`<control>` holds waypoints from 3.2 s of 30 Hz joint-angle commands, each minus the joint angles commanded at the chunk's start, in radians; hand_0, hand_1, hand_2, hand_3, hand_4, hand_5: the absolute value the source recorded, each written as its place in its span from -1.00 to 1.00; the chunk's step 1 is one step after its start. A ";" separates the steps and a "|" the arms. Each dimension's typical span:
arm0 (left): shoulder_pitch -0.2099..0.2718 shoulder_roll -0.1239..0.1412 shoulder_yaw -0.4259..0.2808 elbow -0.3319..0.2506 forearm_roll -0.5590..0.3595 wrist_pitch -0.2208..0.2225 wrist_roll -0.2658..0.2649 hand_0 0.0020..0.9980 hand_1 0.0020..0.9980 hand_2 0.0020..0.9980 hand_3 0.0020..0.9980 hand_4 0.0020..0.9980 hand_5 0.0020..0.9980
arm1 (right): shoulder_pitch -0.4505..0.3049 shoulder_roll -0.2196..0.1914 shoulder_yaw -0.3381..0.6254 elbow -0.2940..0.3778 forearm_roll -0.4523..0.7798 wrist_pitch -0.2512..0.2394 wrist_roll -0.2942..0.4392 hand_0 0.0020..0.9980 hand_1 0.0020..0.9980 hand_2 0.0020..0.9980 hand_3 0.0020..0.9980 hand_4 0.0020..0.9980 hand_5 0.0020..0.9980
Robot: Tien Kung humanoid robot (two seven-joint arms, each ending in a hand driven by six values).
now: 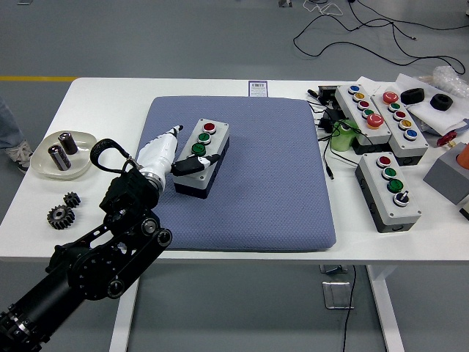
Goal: Pick up the button,place it on the desk,press the button,press the button
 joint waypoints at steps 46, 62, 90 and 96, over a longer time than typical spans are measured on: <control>-0.084 0.000 0.057 0.155 -0.045 -0.118 0.000 0.80 1.00 1.00 1.00 1.00 0.50 | -0.013 -0.013 -0.001 0.000 -0.008 0.002 -0.004 0.34 0.29 0.37 0.26 -0.39 -0.66; -0.109 0.000 0.073 0.143 -0.054 -0.111 0.000 0.78 1.00 1.00 1.00 1.00 0.46 | -0.011 -0.016 0.007 0.000 -0.012 0.001 -0.004 0.35 0.29 0.37 0.26 -0.38 -0.66; -0.124 0.000 0.096 0.182 0.052 -0.168 0.000 0.32 0.70 0.83 0.90 0.68 -0.52 | -0.012 -0.017 0.018 0.000 -0.023 0.002 -0.005 0.35 0.29 0.37 0.26 -0.39 -0.66; -0.127 0.000 0.096 0.178 0.047 -0.170 0.000 0.16 0.53 0.69 0.82 0.66 -0.51 | -0.012 -0.018 0.018 0.000 -0.022 0.001 -0.005 0.35 0.29 0.37 0.26 -0.39 -0.66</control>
